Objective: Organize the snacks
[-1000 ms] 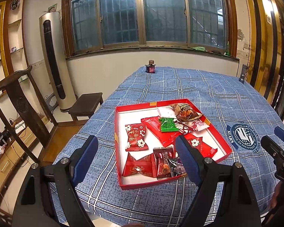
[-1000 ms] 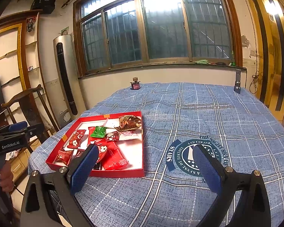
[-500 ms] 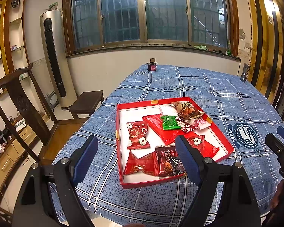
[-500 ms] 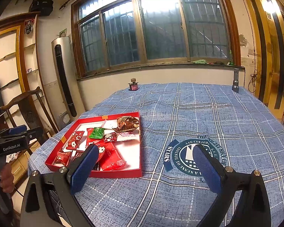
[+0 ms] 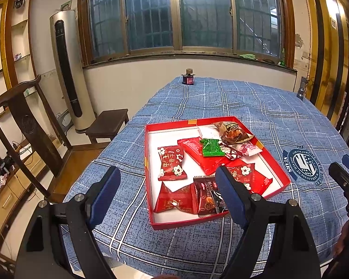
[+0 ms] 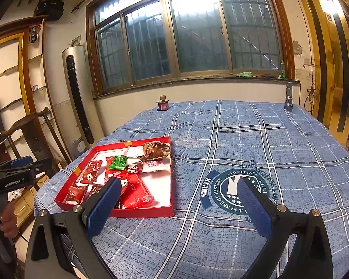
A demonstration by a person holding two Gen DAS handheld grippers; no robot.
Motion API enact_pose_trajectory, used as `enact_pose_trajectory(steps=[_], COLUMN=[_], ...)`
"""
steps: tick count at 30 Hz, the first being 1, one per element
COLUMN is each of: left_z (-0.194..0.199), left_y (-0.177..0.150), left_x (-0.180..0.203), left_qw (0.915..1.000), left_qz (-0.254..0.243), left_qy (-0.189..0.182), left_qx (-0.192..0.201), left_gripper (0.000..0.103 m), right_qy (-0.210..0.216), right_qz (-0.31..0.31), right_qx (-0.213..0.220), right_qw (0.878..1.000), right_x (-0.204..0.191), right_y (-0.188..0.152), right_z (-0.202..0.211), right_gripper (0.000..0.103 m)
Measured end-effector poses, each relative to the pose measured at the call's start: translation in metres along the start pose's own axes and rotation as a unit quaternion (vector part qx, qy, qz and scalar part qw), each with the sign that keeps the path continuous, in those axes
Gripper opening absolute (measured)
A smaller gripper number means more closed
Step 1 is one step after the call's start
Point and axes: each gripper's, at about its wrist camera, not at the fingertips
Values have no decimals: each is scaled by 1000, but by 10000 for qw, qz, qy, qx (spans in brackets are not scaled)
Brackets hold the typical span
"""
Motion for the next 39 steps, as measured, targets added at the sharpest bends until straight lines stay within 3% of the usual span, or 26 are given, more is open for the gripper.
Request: enact_pose_trajectory(steps=[39], left_z=[-3], left_y=[-6], left_x=[-15], left_qw=[9999], left_qz=[105], left_qy=[34], left_qx=[-82], left_gripper=[84], right_qy=[63], right_qz=[143], right_qx=[-91], right_qw=[9998], right_x=[-14], right_y=[-2], right_z=[-4], right_gripper=[101])
Point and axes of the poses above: each gripper's, at about its wrist camera, not at the fingertips, and z roughly against the way its jaws point, x to its right, y to its top, and after that the axes turned 9 degrees about x, right-handed
